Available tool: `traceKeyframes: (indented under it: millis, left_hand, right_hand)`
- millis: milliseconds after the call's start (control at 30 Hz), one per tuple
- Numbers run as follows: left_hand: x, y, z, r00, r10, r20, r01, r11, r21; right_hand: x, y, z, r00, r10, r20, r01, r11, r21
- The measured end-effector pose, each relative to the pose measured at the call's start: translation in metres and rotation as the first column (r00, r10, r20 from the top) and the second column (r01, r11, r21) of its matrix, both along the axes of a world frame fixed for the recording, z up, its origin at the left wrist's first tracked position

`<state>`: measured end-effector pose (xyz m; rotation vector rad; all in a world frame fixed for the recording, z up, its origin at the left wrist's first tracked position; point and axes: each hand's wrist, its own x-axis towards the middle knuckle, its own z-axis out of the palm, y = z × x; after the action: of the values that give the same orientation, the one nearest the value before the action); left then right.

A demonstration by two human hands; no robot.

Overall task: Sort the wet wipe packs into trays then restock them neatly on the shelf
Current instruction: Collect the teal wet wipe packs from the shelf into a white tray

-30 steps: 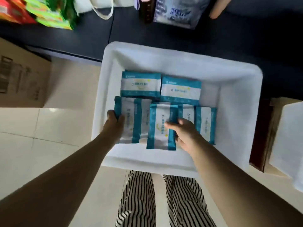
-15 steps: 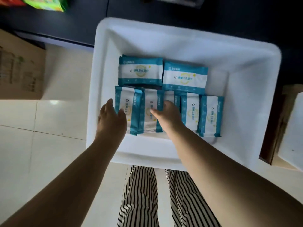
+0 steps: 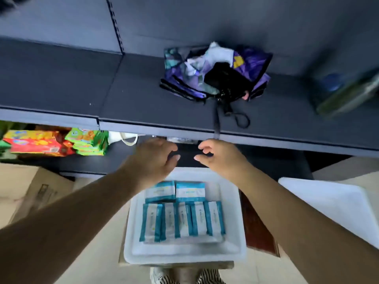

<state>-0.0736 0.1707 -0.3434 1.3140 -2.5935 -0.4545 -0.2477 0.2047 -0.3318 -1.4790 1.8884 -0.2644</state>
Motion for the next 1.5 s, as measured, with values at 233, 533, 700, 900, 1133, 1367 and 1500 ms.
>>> traceKeyframes:
  millis: [233, 533, 700, 900, 1133, 1367, 1500]
  left_hand:
    - [-0.036, -0.024, 0.176, 0.977, -0.206, -0.047, 0.184, 0.939, -0.289]
    - [-0.103, -0.028, 0.324, 0.928, -0.337, -0.160, 0.230, 0.854, -0.467]
    - [-0.156, -0.028, 0.338, 0.918, -0.344, -0.197, 0.225, 0.861, -0.457]
    - [-0.243, -0.032, 0.343, 0.911, -0.368, -0.185, 0.258, 0.861, -0.438]
    - [-0.330, -0.065, 0.339, 0.964, -0.229, -0.136, 0.168, 0.918, -0.359]
    - [-0.356, -0.079, 0.328, 0.993, -0.101, -0.063, 0.072, 0.930, -0.360]
    - [-0.363, -0.084, 0.330, 0.995, -0.095, -0.040, 0.074, 0.926, -0.371]
  right_hand:
    - [-0.028, 0.012, 0.186, 0.979, -0.058, -0.196, -0.001, 0.958, -0.288]
    - [-0.101, 0.054, 0.331, 0.886, -0.303, -0.350, 0.069, 0.833, -0.549]
    - [-0.170, 0.067, 0.347, 0.851, -0.404, -0.336, 0.149, 0.799, -0.583]
    - [-0.269, 0.046, 0.357, 0.837, -0.467, -0.285, 0.209, 0.754, -0.622]
    - [-0.368, -0.018, 0.347, 0.903, -0.382, -0.195, 0.203, 0.781, -0.591]
    - [-0.409, -0.091, 0.354, 0.965, -0.228, -0.127, 0.139, 0.860, -0.491]
    - [-0.420, -0.119, 0.353, 0.976, -0.119, -0.181, 0.041, 0.922, -0.386]
